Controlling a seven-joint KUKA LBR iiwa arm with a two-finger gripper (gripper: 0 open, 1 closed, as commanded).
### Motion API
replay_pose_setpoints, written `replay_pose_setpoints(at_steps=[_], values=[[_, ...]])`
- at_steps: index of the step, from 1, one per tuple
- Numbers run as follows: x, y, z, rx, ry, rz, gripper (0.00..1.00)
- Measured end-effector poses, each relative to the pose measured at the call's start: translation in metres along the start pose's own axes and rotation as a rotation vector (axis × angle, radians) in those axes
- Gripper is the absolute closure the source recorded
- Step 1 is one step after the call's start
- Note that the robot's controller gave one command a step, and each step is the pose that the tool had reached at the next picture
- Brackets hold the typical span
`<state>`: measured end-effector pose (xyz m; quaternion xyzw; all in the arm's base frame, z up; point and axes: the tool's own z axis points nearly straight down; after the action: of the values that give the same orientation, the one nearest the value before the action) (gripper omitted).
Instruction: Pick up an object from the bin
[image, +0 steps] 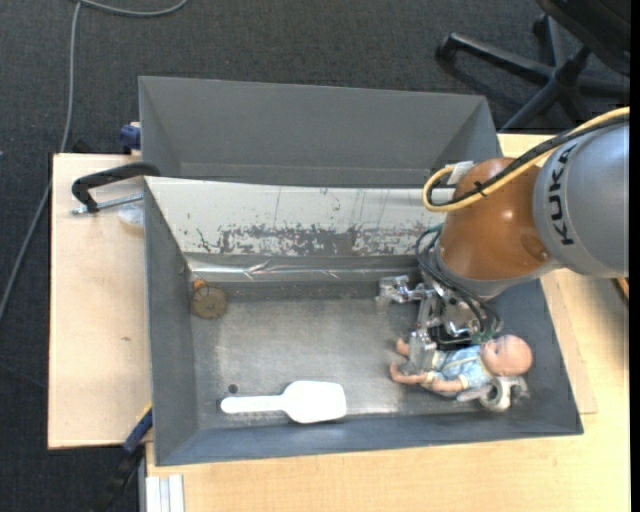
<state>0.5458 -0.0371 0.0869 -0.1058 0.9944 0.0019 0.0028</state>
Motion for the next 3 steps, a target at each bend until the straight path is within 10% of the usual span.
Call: replay_pose_setpoints(at_steps=[2, 3], values=[[0.027, -0.062, 0.016, 0.000, -0.003, -0.082, 0.00], [0.046, -0.065, 0.015, -0.006, 0.002, -0.307, 1.00]])
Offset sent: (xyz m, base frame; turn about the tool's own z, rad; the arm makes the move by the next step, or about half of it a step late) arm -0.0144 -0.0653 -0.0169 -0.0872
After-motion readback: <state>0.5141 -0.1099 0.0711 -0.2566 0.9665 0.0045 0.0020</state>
